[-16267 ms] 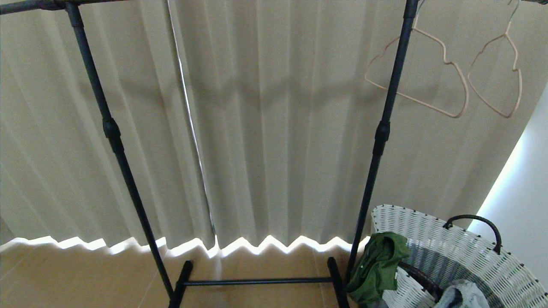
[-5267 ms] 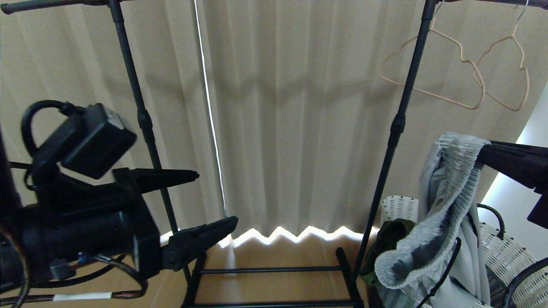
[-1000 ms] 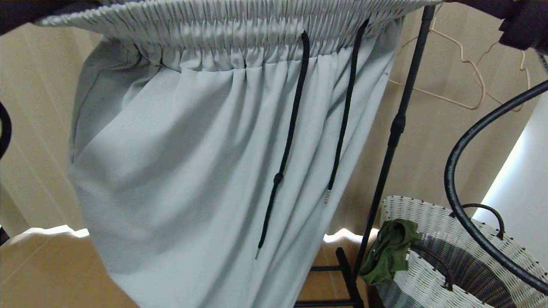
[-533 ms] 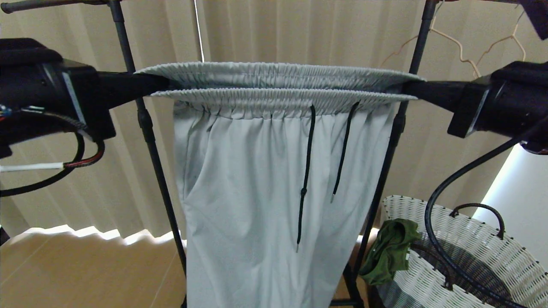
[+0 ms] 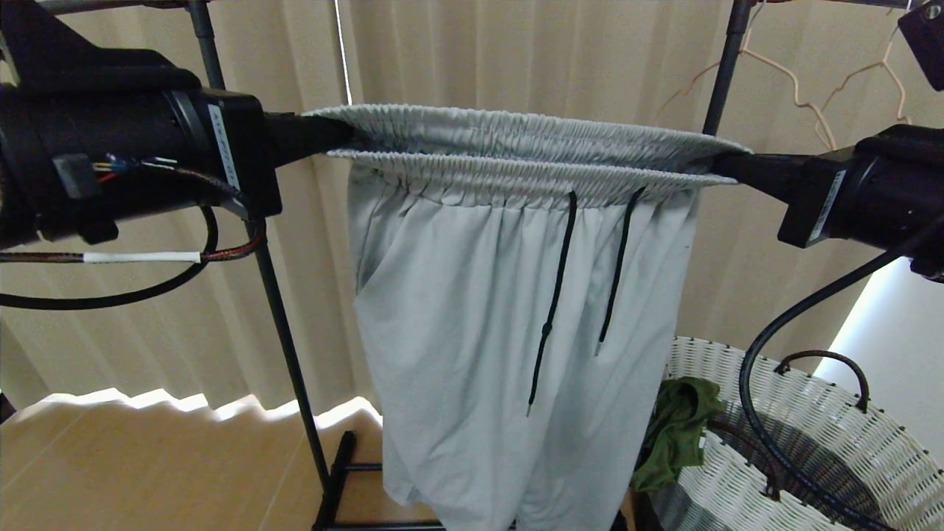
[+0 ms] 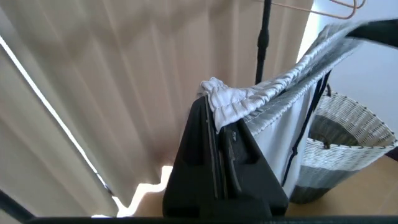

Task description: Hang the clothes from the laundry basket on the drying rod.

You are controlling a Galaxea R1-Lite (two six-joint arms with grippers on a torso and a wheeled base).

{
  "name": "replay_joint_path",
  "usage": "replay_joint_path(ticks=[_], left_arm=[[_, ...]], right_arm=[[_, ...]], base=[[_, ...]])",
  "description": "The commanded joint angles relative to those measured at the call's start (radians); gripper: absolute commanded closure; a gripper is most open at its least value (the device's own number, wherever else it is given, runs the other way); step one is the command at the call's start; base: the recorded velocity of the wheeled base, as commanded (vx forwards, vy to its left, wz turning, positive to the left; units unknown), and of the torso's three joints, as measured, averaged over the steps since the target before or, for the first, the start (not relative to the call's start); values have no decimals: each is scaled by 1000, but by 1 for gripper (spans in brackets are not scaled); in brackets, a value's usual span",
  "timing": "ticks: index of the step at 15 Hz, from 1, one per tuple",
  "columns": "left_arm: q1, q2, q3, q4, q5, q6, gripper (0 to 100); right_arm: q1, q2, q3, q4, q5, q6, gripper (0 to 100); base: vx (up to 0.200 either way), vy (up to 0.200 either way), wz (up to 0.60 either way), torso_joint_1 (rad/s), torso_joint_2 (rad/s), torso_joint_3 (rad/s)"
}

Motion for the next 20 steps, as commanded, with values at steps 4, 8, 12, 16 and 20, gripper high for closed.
replay_joint_path(ticks=[4, 8, 12, 16, 20], left_arm=[[-12, 5, 71, 4, 65, -5, 100], [-46, 2, 71, 4, 65, -40, 100], [-76, 7, 68, -3, 66, -41, 100], [-81, 28, 69, -41, 66, -43, 100], [-99, 25, 69, -39, 68, -43, 100]], right_arm=[[4, 4, -5, 0, 3, 0, 100], [4, 5, -2, 1, 3, 0, 100], [4, -9, 18, 3, 0, 0, 100], [2, -32, 28, 1, 1, -1, 100], [2, -7, 9, 1, 7, -1, 100]], base=[[0, 0, 0, 0, 0, 0], [0, 0, 0, 0, 0, 0], [0, 0, 0, 0, 0, 0], [0, 0, 0, 0, 0, 0], [0, 0, 0, 0, 0, 0]])
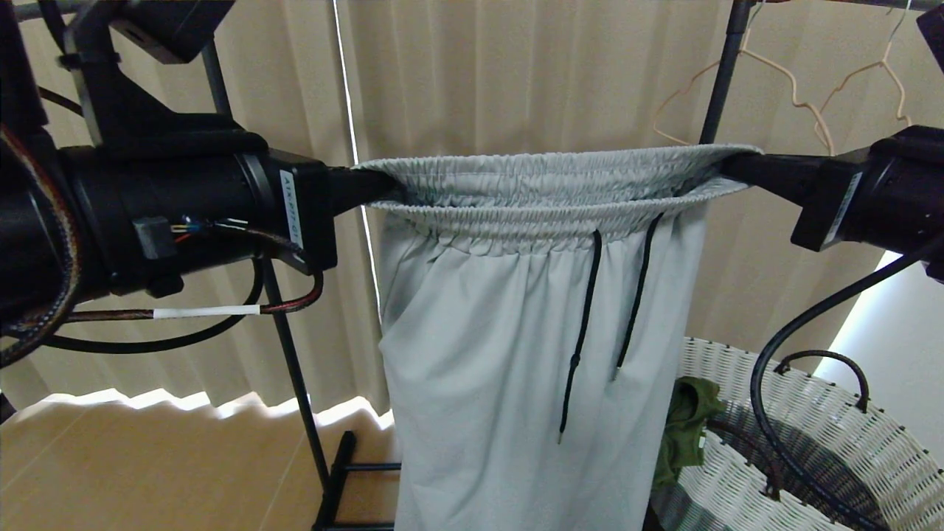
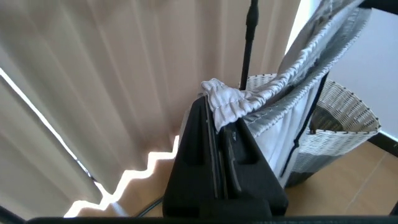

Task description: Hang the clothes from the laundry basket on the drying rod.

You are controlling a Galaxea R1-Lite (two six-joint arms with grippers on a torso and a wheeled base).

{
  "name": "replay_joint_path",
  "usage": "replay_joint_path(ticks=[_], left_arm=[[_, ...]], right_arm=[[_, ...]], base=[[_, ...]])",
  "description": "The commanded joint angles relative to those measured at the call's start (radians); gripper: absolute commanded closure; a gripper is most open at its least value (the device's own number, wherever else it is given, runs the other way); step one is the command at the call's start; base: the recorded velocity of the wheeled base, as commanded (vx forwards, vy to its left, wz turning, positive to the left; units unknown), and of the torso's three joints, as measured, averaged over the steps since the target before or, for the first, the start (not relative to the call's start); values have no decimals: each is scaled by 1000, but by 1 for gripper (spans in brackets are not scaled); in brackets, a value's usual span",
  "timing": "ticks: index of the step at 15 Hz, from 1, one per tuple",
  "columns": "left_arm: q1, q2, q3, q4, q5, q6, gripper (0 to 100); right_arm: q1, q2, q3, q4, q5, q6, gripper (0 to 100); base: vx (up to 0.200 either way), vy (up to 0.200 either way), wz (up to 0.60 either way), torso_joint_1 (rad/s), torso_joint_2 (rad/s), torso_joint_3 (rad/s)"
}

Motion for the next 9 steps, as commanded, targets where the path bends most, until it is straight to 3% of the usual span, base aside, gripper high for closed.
replay_joint_path(ticks=[1, 6, 9], left_arm=[[-3, -3, -1, 0, 1, 1, 100], [-4, 11, -33, -9, 8, 1, 100], [-6, 118, -139, -23, 111, 1, 100]], right_arm=[[2, 19, -8, -2, 1, 0, 100], [1, -30, -6, 16, 1, -1, 100], [5, -119, -13, 136, 24, 3, 100]], base=[[0, 0, 0, 0, 0, 0], [0, 0, 0, 0, 0, 0], [0, 0, 0, 0, 0, 0]])
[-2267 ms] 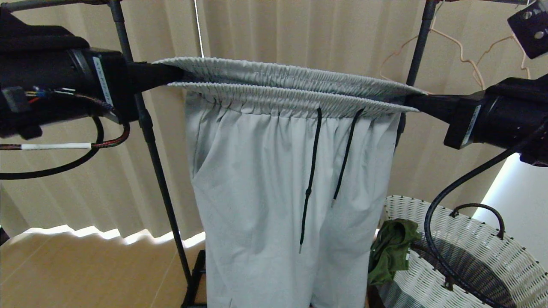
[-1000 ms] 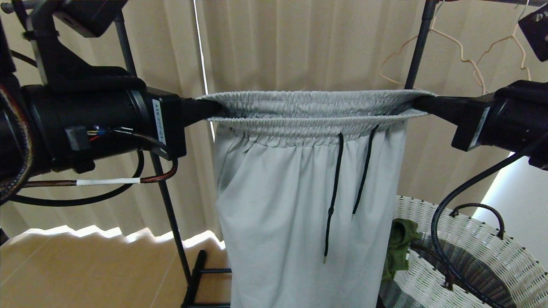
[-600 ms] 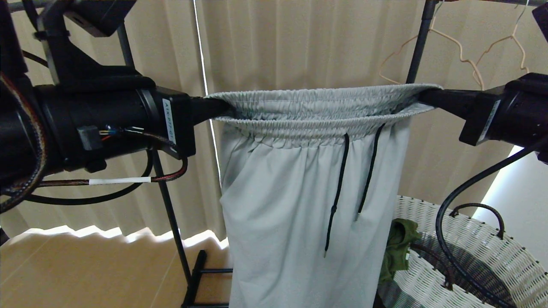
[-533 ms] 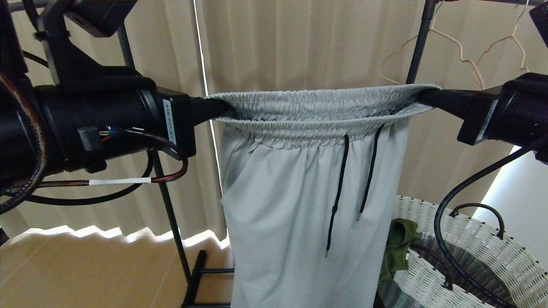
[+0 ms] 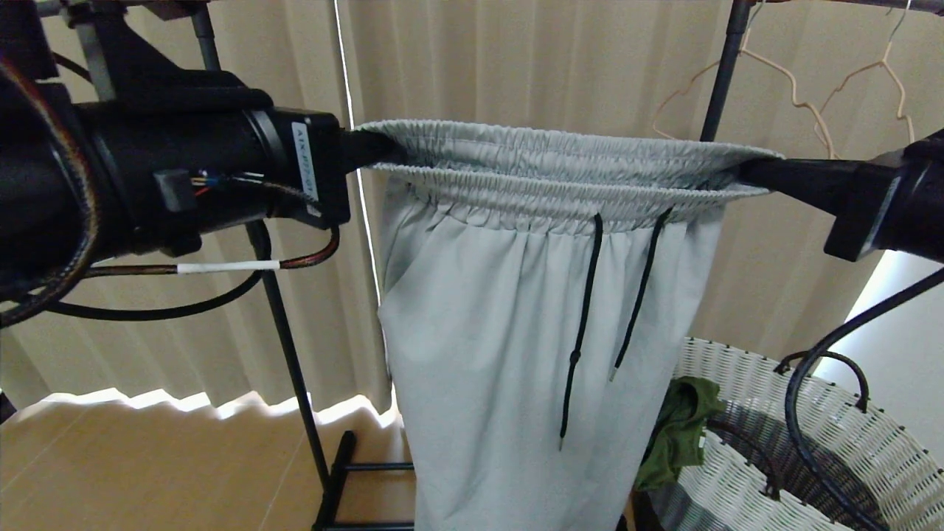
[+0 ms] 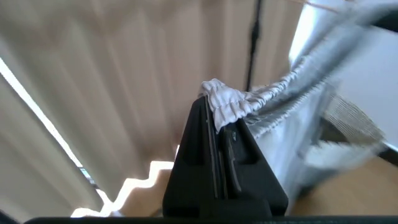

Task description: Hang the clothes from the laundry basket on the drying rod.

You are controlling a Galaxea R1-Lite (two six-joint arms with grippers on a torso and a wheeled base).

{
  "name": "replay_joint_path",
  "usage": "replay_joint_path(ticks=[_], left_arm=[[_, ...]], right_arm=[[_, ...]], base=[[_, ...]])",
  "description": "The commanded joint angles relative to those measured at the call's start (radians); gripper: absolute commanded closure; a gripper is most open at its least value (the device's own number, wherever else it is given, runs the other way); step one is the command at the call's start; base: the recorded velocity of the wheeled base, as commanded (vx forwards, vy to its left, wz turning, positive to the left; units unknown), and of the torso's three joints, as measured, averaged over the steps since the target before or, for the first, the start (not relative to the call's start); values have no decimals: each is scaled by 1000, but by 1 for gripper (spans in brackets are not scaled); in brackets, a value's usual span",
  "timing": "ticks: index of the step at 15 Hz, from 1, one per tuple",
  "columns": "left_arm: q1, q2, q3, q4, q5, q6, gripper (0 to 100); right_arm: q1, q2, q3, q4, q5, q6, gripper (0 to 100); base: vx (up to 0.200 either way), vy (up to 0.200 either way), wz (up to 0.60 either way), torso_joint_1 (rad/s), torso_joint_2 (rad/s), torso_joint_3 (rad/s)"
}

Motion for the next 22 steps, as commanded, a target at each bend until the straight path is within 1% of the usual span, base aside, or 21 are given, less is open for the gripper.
replay_joint_path(ticks=[1, 3, 4, 5, 6, 7, 8, 12, 14, 15, 16, 19, 21, 22], left_arm=[[-1, 101, -86, -3, 47, -1, 100], [1, 168, -172, -5, 96, -2, 100], [1, 182, -187, -5, 100, -2, 100], [1, 190, -190, -5, 100, -2, 100], [1, 196, -189, -5, 100, -2, 100], [1, 197, -187, -5, 100, -2, 100], [1, 202, -187, -5, 100, -2, 100], [1, 194, -167, -1, 100, -4, 100], [1, 147, -123, 2, 97, -2, 100], [1, 127, -111, 5, 96, -2, 100], [2, 101, -94, 11, 91, -2, 100], [7, 35, -29, 19, 79, 4, 100], [5, -16, 7, 46, 31, 5, 100], [5, -63, 26, 94, -26, 7, 100]], right_arm=[[4, -82, 2, 59, 30, 4, 100], [7, -158, 9, 148, 154, 8, 100], [7, -183, 18, 175, 196, 7, 100], [7, -194, 26, 183, 222, 7, 100], [17, -215, 46, 185, 271, 7, 100], [21, -223, 61, 183, 303, 5, 100], [22, -224, 68, 182, 309, 5, 100], [14, -192, 69, 171, 297, -4, 100], [-25, -161, 63, 163, 246, -4, 100], [-39, -145, 64, 140, 226, -7, 100], [-52, -114, 69, 83, 206, -12, 100], [-52, -33, 61, -24, 150, -10, 100], [-52, 15, 60, -91, 142, -10, 100], [-52, 52, 46, -151, 142, -9, 100]], base=[[0, 0, 0, 0, 0, 0], [0, 0, 0, 0, 0, 0], [0, 0, 0, 0, 0, 0], [0, 0, 0, 0, 0, 0], [0, 0, 0, 0, 0, 0], [0, 0, 0, 0, 0, 0], [0, 0, 0, 0, 0, 0], [0, 0, 0, 0, 0, 0], [0, 0, 0, 0, 0, 0], [0, 0, 0, 0, 0, 0], [0, 0, 0, 0, 0, 0], [0, 0, 0, 0, 0, 0], [0, 0, 0, 0, 0, 0], [0, 0, 0, 0, 0, 0]])
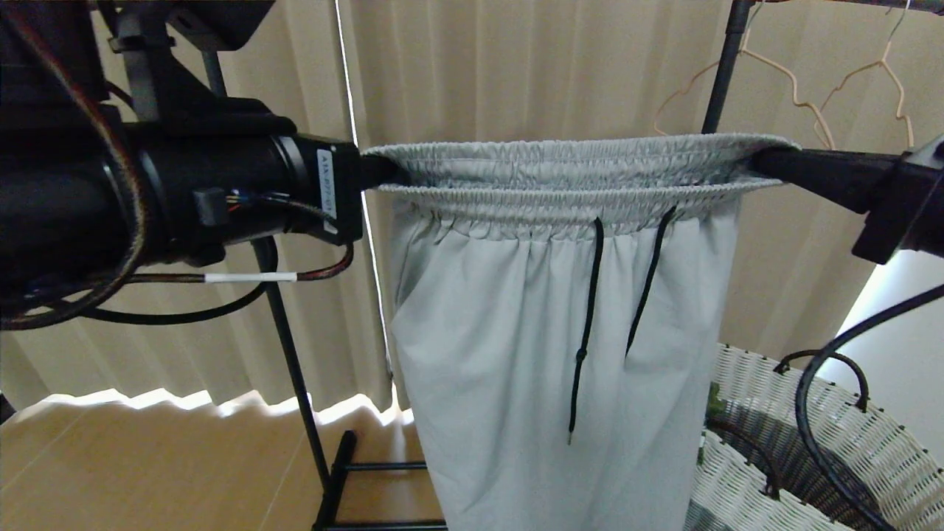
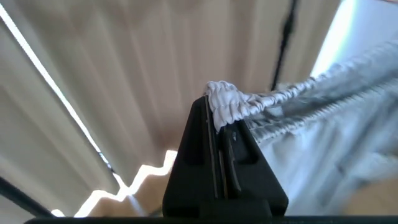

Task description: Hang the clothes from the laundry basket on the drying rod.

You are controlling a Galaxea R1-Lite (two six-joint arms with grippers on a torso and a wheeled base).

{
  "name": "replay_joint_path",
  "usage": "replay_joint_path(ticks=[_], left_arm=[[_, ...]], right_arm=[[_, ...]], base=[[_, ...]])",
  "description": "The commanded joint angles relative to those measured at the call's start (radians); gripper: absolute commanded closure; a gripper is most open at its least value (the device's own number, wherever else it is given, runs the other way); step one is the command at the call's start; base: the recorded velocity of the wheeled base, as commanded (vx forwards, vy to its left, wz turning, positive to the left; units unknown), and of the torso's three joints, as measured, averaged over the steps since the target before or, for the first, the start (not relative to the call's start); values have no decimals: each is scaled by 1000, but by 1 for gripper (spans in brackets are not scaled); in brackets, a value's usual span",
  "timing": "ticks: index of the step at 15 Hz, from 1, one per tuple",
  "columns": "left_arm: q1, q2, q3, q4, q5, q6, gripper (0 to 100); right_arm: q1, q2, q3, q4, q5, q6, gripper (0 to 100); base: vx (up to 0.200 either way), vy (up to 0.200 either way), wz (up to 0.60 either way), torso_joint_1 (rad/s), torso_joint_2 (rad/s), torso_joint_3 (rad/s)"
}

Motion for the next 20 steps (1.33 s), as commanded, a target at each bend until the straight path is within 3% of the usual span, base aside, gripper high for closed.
replay_joint_path(ticks=[1, 6, 11, 14, 20], left_arm=[[-1, -111, 40, 55, -70, 1, 100], [-4, -237, 135, 84, -211, 88, 100], [-27, -303, 198, 80, -323, 82, 100], [-95, -328, 220, 77, -324, 82, 100], [-106, -326, 232, 57, -318, 82, 100]], right_arm=[[0, 94, -25, -53, 1, 1, 100], [0, 167, -71, -102, 4, 9, 100], [8, 206, -104, -129, 8, 18, 100], [17, 244, -104, -223, 10, 19, 100], [34, 226, -104, -223, 2, 21, 100]], base=[[0, 0, 0, 0, 0, 0], [0, 0, 0, 0, 0, 0], [0, 0, 0, 0, 0, 0], [0, 0, 0, 0, 0, 0], [0, 0, 0, 0, 0, 0]])
